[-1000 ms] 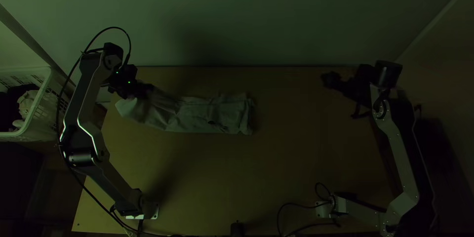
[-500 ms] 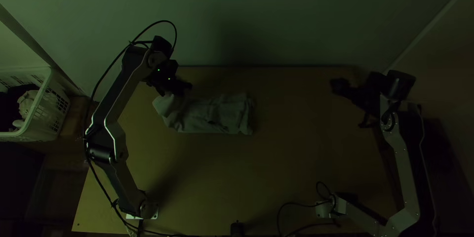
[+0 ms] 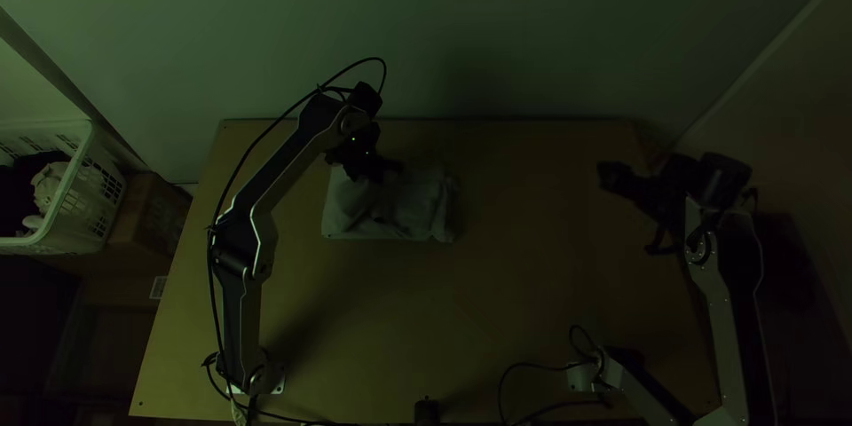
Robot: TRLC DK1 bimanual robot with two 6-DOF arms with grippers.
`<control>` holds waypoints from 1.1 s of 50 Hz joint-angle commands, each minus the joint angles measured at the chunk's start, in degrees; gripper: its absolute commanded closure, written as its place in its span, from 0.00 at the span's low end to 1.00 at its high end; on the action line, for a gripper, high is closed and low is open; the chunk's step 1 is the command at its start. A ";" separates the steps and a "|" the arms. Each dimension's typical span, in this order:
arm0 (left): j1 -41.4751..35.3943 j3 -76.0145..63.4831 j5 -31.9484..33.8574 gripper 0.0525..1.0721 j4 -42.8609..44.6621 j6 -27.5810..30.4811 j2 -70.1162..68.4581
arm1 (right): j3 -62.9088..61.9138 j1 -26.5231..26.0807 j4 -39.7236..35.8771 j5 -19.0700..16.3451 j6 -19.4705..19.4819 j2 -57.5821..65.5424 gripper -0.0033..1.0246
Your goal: Fold the t-shirt
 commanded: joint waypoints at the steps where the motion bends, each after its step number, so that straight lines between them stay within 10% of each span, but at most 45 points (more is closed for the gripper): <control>1: -2.64 2.46 1.43 0.97 1.01 -3.44 1.63 | -2.73 -0.57 0.42 -0.54 -0.04 -2.45 0.04; 11: -5.54 4.57 2.66 0.91 4.70 -7.22 5.41 | -6.51 -0.22 -0.02 -0.54 0.22 -6.14 0.04; 17: -6.59 4.66 10.22 0.02 9.27 -13.64 6.38 | -8.88 -0.22 -0.11 -0.54 0.31 -7.99 0.04; 35: -7.47 5.10 24.72 0.04 13.40 -21.02 3.92 | -12.75 -0.13 1.03 -0.54 0.31 -9.48 0.04; 55: 0.62 2.81 19.36 0.04 12.43 -12.94 -5.31 | -8.97 1.72 6.04 1.48 -2.50 -6.40 0.04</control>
